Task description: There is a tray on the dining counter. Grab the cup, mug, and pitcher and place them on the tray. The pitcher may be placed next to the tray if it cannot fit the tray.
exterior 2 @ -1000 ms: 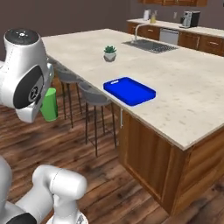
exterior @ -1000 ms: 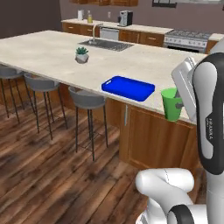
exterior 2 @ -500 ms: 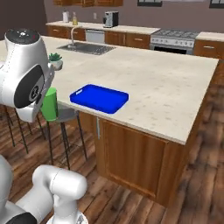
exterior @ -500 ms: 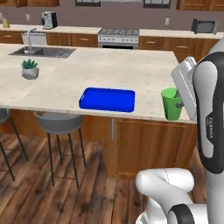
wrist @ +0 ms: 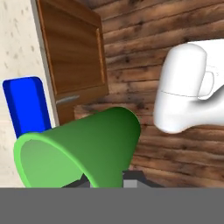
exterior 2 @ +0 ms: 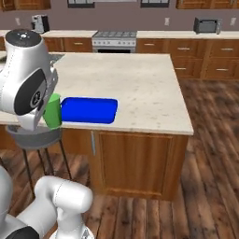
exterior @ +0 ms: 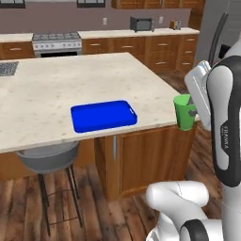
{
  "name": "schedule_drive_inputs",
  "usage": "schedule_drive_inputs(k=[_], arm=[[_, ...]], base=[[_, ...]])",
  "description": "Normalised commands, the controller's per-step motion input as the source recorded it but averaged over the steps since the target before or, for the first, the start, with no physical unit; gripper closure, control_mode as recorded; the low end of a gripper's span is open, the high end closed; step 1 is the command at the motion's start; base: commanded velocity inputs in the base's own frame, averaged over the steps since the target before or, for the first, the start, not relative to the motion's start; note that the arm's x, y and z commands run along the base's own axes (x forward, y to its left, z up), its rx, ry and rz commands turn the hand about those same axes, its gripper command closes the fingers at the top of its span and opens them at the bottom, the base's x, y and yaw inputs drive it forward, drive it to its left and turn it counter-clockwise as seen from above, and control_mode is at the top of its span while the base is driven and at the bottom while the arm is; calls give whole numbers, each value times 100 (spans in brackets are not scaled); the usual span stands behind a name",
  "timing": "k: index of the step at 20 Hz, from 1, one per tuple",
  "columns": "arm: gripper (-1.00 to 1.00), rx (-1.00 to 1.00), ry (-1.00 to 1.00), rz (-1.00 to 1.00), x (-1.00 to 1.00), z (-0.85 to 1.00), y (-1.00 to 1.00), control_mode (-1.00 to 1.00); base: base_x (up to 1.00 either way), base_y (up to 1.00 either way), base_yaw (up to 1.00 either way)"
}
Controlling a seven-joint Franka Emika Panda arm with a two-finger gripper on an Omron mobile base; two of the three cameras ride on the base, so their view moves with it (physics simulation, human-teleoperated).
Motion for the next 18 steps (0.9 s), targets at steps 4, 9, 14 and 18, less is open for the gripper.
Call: schedule_drive_inputs(k=[4, 9, 14, 18], arm=[[100, 0, 0, 0, 0, 0, 0, 100], [100, 0, 0, 0, 0, 0, 0, 100], [100, 0, 0, 0, 0, 0, 0, 100], [100, 0, 0, 0, 0, 0, 0, 100]], base=[[38, 56, -59], [36, 44, -45], [43, 25, -8], [46, 4, 4]])
